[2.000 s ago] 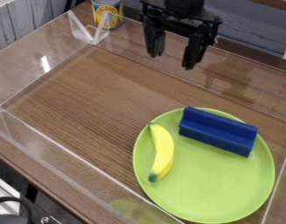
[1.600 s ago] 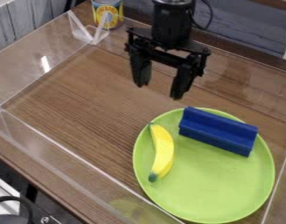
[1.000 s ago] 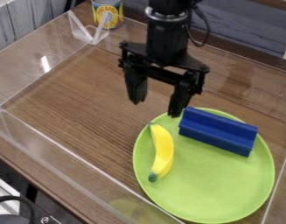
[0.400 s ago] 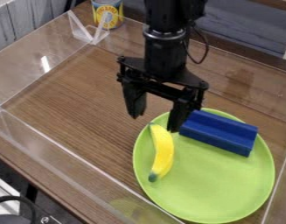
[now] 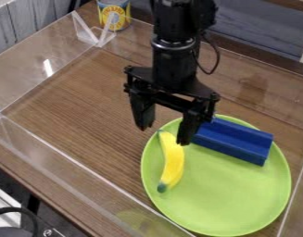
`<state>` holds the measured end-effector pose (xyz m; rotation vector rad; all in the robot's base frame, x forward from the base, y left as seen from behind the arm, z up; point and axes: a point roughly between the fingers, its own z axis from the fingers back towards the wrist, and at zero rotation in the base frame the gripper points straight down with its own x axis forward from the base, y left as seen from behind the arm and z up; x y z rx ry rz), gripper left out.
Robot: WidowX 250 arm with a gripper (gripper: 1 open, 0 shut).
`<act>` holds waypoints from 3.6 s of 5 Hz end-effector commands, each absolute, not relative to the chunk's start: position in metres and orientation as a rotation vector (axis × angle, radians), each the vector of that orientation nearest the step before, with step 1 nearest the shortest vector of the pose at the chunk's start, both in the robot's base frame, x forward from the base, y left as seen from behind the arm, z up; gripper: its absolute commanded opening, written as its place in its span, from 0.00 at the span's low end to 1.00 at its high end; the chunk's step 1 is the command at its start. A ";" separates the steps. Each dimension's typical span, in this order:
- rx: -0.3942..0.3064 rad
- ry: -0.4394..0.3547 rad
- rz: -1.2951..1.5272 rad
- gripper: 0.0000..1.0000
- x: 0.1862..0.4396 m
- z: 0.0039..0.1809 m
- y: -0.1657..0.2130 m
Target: Remove the banana from inside the green plate and put it on the table
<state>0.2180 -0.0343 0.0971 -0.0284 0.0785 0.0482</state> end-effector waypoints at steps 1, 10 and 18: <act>-0.035 0.051 0.035 1.00 0.219 0.099 -0.037; -0.065 0.061 0.000 1.00 0.223 0.077 -0.034; -0.070 0.054 -0.007 0.00 0.225 0.050 -0.029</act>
